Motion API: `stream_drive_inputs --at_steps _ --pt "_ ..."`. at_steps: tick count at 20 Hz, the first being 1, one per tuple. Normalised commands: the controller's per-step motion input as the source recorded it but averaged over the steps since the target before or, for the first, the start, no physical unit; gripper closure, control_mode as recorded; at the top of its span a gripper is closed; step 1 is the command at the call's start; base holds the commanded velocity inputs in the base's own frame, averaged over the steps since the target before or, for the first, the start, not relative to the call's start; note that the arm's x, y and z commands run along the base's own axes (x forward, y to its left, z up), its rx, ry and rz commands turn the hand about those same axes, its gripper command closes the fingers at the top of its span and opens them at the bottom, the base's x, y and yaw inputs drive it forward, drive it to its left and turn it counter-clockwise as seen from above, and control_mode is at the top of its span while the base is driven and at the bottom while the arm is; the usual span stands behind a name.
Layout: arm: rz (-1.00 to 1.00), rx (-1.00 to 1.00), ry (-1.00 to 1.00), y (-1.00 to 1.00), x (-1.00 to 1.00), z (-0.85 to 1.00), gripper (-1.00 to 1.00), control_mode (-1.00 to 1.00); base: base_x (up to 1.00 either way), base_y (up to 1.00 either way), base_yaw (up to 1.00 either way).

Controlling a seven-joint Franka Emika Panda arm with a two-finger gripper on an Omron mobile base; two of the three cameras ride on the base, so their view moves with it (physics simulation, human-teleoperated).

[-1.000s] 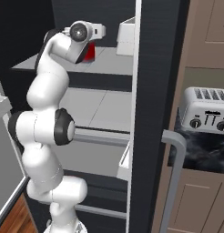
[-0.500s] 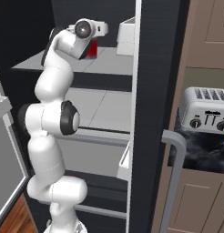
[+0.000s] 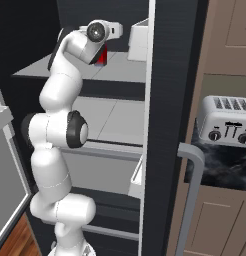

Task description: Place the liquor and beer on the top shelf of the fridge to keep them out of children's reach, and place the orange on lower shelves for easy access.

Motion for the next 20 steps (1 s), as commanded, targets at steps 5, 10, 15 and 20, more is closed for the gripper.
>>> stream_drive_inputs --at_steps 5,10,15,20 --pt "0.00 0.00 -0.05 -0.12 -0.09 -0.04 -1.00 -1.00 0.00 0.00 0.00" --pt "0.00 0.00 -0.03 -0.01 -0.27 0.00 -1.00 -1.00 0.00 0.00 0.00" --pt "0.00 0.00 0.00 0.00 -0.57 0.00 -1.00 -1.00 0.00 0.00 0.00" --pt "0.00 0.00 0.00 -0.01 -0.62 0.00 -1.00 -1.00 0.00 0.00 0.00"
